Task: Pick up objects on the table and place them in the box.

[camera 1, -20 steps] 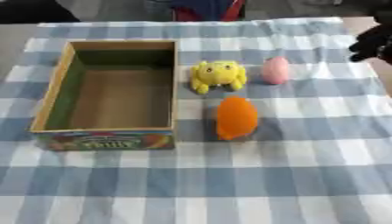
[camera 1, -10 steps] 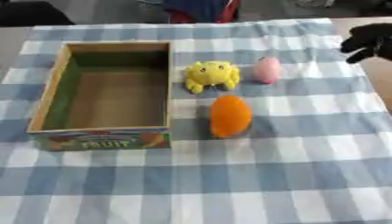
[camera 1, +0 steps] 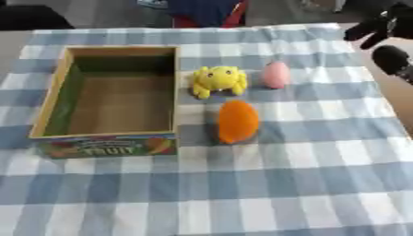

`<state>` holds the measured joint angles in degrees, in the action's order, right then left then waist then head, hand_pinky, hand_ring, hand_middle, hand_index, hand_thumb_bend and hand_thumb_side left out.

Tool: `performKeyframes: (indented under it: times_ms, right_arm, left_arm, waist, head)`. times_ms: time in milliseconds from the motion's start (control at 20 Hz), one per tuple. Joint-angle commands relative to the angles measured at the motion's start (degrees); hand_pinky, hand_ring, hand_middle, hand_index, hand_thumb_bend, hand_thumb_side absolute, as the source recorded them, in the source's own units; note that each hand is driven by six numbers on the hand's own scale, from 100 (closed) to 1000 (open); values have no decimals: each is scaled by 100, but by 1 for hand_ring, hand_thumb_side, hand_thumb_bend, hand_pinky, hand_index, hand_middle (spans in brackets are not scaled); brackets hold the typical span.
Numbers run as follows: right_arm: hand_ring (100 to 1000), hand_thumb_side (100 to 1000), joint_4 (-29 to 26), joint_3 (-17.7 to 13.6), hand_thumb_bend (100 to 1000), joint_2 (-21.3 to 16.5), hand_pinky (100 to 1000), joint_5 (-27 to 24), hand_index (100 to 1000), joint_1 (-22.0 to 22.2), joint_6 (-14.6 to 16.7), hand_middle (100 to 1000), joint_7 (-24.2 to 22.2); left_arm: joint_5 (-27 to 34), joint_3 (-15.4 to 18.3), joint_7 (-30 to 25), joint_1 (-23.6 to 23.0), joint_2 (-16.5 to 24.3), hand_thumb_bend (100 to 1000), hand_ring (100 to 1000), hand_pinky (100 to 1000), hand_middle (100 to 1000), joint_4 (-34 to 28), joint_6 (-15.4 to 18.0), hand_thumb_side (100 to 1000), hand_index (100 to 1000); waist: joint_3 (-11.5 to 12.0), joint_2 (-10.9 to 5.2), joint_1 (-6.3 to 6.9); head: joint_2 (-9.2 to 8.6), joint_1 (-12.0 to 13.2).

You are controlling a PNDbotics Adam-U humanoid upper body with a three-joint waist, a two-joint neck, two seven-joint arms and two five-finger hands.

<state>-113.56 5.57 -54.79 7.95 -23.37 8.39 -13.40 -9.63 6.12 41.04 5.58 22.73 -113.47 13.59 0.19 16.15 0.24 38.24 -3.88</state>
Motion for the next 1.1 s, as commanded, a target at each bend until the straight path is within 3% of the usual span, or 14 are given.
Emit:
performKeyframes:
  times_ms: [50,300,500,750,1100]
  right_arm:
    - [801,1000,-103,128,295,-333,709,145,843,-248,25,737,-112]
    - [813,1000,-103,371,377,-351,715,352,865,-534,43,747,-361]
    - [818,910,-102,600,452,-231,716,493,910,-784,-24,755,-727]
    - [818,703,81,876,563,130,720,501,958,-1106,-172,751,-1376]
    - [823,577,549,1063,556,735,724,603,991,-1473,-353,766,-2050]
  left_arm:
    - [46,2,-43,69,178,178,614,267,571,-113,0,840,810]
    - [69,-19,-68,95,189,176,614,266,571,-113,2,840,810]
    - [97,-54,-103,142,189,175,613,266,570,-113,2,838,809]
    - [172,-118,-172,278,168,175,613,267,570,-113,10,837,809]
    - [266,-183,-264,410,125,169,612,267,569,-113,11,837,808]
  waist:
    - [18,-117,-3]
    - [35,-113,0]
    - [43,-102,-2]
    - [63,-80,7]
    - [72,-40,10]
  head:
    - [17,-54]
    - [-11,-94]
    - [-39,-106]
    - [-75,-102]
    - [-113,-83]
